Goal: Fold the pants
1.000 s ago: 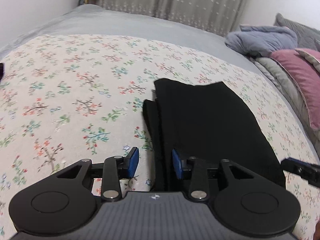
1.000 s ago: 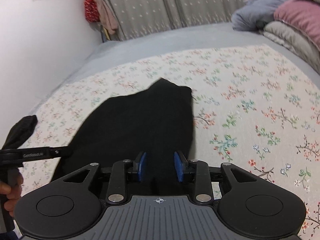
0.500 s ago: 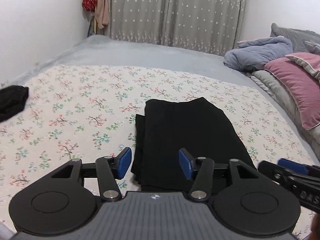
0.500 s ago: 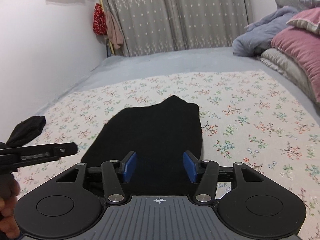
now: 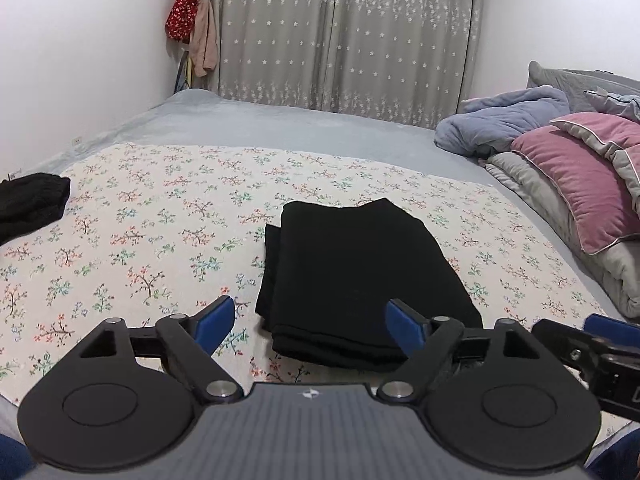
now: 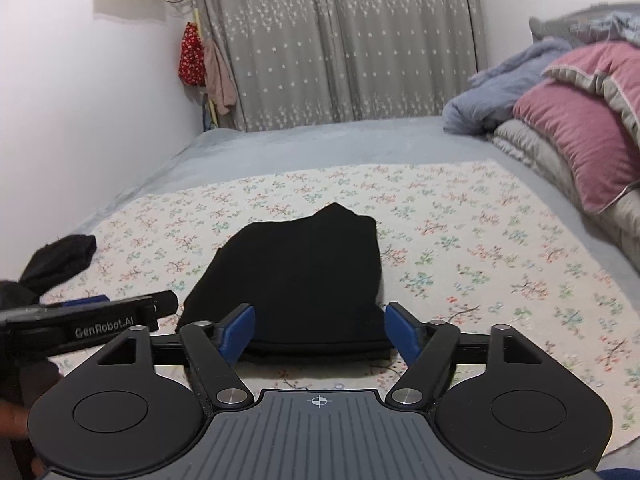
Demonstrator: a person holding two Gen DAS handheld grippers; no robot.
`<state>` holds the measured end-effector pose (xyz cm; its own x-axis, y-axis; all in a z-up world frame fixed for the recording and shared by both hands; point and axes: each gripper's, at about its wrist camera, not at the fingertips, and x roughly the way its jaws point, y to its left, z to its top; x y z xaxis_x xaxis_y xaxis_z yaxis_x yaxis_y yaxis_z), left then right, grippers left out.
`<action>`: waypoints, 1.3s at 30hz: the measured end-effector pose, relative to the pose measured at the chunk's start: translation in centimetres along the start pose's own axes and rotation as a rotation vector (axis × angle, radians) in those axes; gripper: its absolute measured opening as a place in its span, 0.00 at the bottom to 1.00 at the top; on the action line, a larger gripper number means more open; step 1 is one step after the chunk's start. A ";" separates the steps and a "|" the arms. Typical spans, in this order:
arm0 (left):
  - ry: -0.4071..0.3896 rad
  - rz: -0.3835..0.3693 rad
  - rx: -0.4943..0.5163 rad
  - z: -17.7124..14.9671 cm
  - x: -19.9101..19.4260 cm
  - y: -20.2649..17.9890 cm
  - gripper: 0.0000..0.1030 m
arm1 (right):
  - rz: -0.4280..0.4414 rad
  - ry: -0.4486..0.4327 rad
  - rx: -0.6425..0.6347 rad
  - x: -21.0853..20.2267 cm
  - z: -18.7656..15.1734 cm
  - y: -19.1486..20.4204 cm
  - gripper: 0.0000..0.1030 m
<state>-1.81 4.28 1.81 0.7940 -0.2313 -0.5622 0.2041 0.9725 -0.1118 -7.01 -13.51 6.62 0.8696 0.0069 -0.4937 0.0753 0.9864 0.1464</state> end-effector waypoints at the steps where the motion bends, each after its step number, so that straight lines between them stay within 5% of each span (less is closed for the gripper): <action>1: -0.001 0.001 0.002 -0.3 0.0 0.0 0.92 | -0.006 -0.004 -0.001 0.0 -0.2 -0.1 0.76; 5: -0.014 0.025 0.050 -1.2 0.2 -0.3 1.00 | -0.015 -0.022 0.008 0.8 -1.3 -0.7 0.90; 12: 0.004 0.032 0.061 -1.8 0.7 -0.2 1.00 | -0.044 -0.002 0.032 2.1 -2.4 -1.6 0.97; 39: 0.051 0.024 0.049 -2.6 1.3 -0.5 1.00 | -0.052 0.011 -0.014 2.5 -3.6 -0.8 0.99</action>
<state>-2.33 3.55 -1.03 0.7689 -0.2053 -0.6056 0.2146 0.9750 -0.0582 -6.64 -13.72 2.16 0.8595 -0.0430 -0.5094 0.1138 0.9876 0.1085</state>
